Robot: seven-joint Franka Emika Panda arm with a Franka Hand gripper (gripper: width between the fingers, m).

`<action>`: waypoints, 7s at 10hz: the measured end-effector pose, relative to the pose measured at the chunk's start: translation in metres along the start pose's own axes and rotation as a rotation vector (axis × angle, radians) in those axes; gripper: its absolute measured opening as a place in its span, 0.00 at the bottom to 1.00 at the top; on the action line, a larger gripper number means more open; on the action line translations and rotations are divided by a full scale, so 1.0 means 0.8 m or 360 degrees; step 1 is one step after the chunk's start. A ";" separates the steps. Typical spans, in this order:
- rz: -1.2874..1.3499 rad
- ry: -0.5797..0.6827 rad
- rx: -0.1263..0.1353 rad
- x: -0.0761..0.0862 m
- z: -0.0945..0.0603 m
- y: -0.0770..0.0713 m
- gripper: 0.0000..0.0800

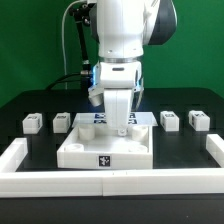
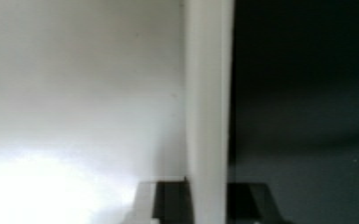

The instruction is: Assemble square table

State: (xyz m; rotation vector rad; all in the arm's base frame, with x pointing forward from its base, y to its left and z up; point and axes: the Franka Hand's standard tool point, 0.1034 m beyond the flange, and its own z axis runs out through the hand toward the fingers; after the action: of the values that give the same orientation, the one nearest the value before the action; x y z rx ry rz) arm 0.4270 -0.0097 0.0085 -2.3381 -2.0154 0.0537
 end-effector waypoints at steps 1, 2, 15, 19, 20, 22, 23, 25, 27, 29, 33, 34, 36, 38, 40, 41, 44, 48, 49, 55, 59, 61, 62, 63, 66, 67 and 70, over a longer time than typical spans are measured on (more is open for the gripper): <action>0.0000 0.0000 -0.0001 0.000 0.000 0.000 0.08; 0.0000 0.0000 -0.0002 0.000 0.000 0.000 0.08; -0.0237 -0.0016 -0.0032 0.047 -0.001 0.020 0.08; -0.0304 0.0018 -0.0056 0.101 0.000 0.028 0.08; -0.0286 0.0018 -0.0053 0.118 -0.001 0.032 0.08; -0.0241 0.0022 -0.0063 0.128 -0.001 0.043 0.08; -0.0220 0.0021 -0.0063 0.128 -0.002 0.048 0.08; -0.0179 0.0019 -0.0060 0.130 -0.002 0.056 0.08; -0.0165 0.0012 -0.0048 0.130 -0.004 0.058 0.08; -0.0125 0.0012 -0.0045 0.129 -0.003 0.057 0.08; -0.0122 0.0011 -0.0044 0.128 -0.003 0.057 0.71; -0.0122 0.0011 -0.0044 0.128 -0.003 0.057 0.78; -0.0121 0.0011 -0.0044 0.127 -0.003 0.057 0.81; -0.0121 0.0011 -0.0044 0.127 -0.003 0.057 0.81; -0.0053 0.0013 -0.0062 0.126 -0.010 0.054 0.81; 0.0022 0.0015 -0.0091 0.126 -0.025 0.045 0.81; 0.0340 0.0035 -0.0158 0.147 -0.058 0.011 0.81; 0.0471 0.0053 -0.0175 0.163 -0.065 0.008 0.81; 0.0561 0.0059 -0.0173 0.164 -0.065 0.007 0.81; 0.1566 0.0190 -0.0152 0.195 -0.060 -0.021 0.81; 0.2166 0.0235 -0.0066 0.217 -0.057 -0.035 0.81; 0.2322 0.0245 -0.0041 0.219 -0.057 -0.036 0.81; 0.2381 0.0255 -0.0034 0.220 -0.056 -0.038 0.81; 0.2352 0.0270 -0.0044 0.221 -0.050 -0.048 0.81; 0.2255 0.0232 -0.0038 0.220 -0.040 -0.068 0.81; 0.2237 0.0168 -0.0010 0.216 -0.037 -0.071 0.81; 0.2200 -0.0140 0.0170 0.209 -0.038 -0.069 0.81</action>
Offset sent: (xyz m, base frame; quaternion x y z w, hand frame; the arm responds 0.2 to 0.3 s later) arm 0.0000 0.0000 0.0000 0.0000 0.0000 0.0000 1.0000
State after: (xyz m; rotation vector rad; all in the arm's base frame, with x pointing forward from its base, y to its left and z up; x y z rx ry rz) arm 0.3990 0.1634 0.0438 -3.0861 -0.0600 0.2900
